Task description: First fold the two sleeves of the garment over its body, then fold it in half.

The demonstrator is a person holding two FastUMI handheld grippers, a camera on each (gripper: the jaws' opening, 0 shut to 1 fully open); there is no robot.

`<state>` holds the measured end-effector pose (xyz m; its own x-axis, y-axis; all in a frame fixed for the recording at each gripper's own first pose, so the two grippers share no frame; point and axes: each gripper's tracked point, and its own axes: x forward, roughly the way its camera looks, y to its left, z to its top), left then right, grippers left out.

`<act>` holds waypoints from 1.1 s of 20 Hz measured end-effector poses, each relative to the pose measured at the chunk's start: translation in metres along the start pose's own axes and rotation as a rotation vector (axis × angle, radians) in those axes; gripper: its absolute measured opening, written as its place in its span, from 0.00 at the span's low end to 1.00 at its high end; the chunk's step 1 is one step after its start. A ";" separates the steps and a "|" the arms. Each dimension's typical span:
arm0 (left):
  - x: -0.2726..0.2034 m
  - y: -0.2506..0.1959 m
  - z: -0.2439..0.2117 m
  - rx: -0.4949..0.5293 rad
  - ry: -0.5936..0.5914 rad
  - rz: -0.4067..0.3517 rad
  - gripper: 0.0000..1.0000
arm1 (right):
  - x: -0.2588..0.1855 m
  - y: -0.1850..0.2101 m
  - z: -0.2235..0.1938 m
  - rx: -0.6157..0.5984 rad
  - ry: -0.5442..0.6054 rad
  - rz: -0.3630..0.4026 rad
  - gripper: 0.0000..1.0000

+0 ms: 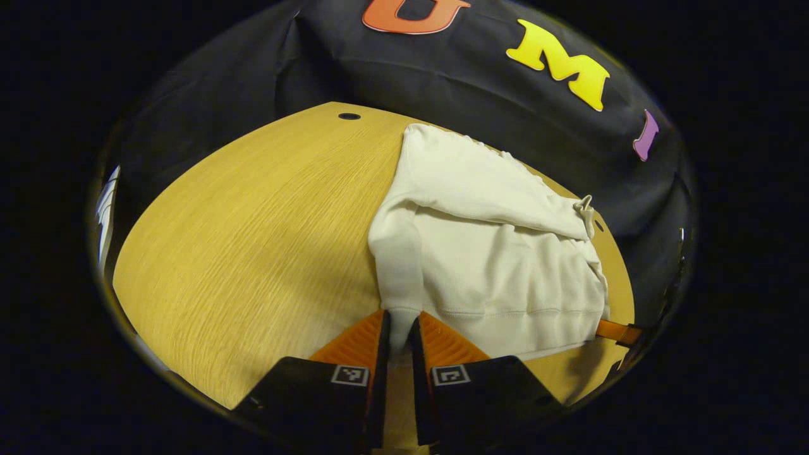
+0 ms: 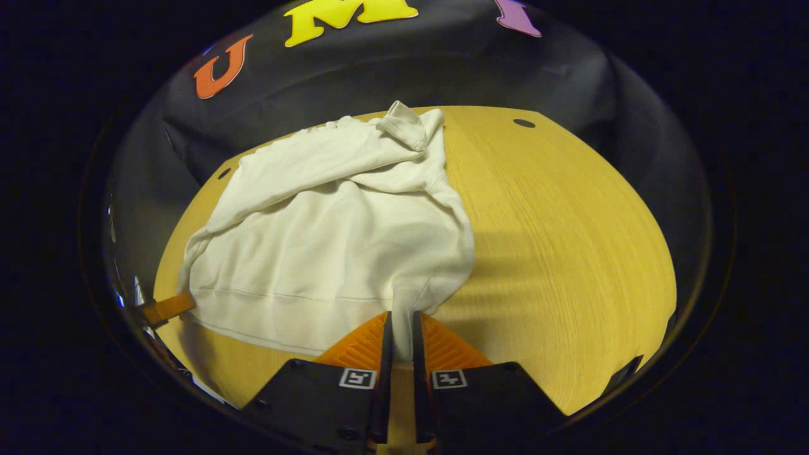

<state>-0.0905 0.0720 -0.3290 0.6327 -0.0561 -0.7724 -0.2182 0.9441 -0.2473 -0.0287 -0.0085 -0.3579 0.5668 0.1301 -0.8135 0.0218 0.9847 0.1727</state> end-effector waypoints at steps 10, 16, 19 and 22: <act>-0.031 -0.029 0.044 0.059 -0.074 -0.109 0.03 | -0.039 0.001 0.036 0.082 -0.028 0.108 0.00; -0.056 -0.054 0.099 0.093 -0.167 -0.172 0.07 | -0.084 0.010 0.105 0.123 -0.150 0.168 0.01; -0.066 -0.068 0.139 0.105 -0.222 -0.194 0.03 | -0.096 0.022 0.147 0.123 -0.202 0.199 0.01; -0.067 -0.083 0.191 0.109 -0.277 -0.218 0.03 | -0.097 0.032 0.199 0.115 -0.257 0.225 0.01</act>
<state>0.0272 0.0595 -0.1446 0.8362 -0.1839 -0.5167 0.0149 0.9494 -0.3137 0.0810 -0.0123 -0.1624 0.7561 0.2944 -0.5845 -0.0426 0.9133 0.4050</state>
